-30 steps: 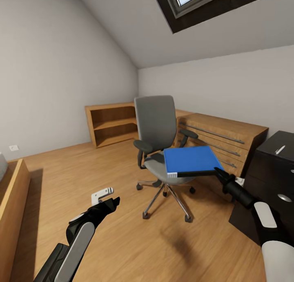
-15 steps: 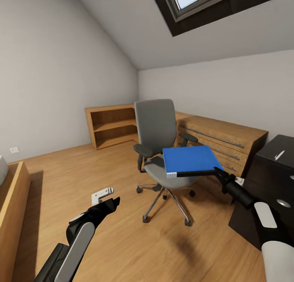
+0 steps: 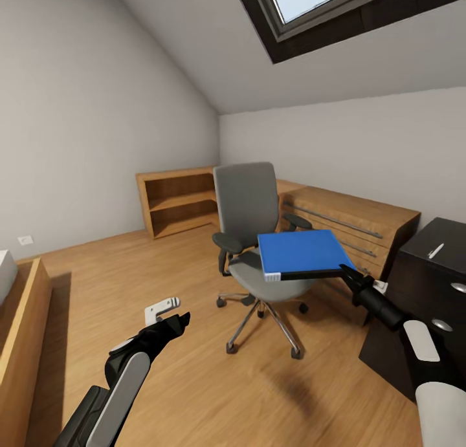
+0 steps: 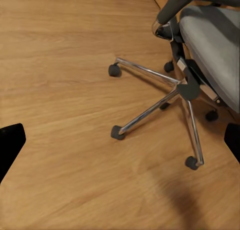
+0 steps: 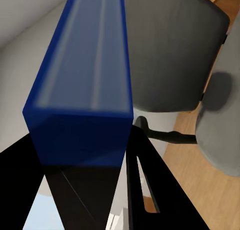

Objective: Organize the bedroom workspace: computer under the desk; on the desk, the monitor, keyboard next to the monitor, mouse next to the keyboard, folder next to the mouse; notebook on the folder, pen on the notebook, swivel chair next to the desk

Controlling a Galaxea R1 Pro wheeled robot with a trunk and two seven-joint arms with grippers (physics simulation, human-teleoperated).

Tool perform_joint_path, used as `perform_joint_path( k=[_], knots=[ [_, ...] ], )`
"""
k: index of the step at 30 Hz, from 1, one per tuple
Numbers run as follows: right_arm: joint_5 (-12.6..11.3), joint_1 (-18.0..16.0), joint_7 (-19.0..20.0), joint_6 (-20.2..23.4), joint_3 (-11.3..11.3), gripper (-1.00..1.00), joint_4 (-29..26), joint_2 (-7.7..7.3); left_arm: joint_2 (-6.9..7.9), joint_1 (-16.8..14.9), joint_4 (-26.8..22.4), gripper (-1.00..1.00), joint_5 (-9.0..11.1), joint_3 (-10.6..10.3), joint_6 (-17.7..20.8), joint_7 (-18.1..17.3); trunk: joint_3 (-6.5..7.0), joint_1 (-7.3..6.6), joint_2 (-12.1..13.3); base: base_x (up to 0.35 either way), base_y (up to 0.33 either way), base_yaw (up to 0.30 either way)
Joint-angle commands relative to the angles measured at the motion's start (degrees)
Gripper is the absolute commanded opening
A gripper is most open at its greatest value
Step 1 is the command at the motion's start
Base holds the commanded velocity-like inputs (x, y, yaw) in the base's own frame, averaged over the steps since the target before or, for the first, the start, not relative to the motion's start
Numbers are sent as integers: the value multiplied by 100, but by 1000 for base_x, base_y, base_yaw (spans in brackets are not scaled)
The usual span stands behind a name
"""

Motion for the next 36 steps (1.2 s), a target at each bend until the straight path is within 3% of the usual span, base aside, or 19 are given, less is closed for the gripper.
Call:
perform_joint_path(
  k=[1, 7, 18, 29, 36],
  knots=[
    [12, -5, 12, 32, -15, -100, -2, -2, 5, -5, -2, 100, 58, -11, 5, 59, 12, -24, 39, -1, 0, 0],
    [28, -2, 20, 32, -19, -100, -162, -15, 5, -5, 63, 100, 60, -19, 8, 59, 120, -155, 279, -1, 0, -97],
    [46, 679, 13, 31, -7, -100, -1822, 22, 5, -5, 265, 100, 55, -19, 9, 62, 318, -397, 721, 0, 0, -190],
    [19, 756, 13, 33, -12, -100, -2026, 18, 5, -5, 362, 100, 45, -20, 5, 68, 515, -639, 1162, 0, 0, -15],
    [17, 759, 12, 32, -22, -100, -2029, 10, 4, -5, 362, 100, 42, -147, 1, 68, 641, -792, 1443, 0, 0, -46]
  ],
)
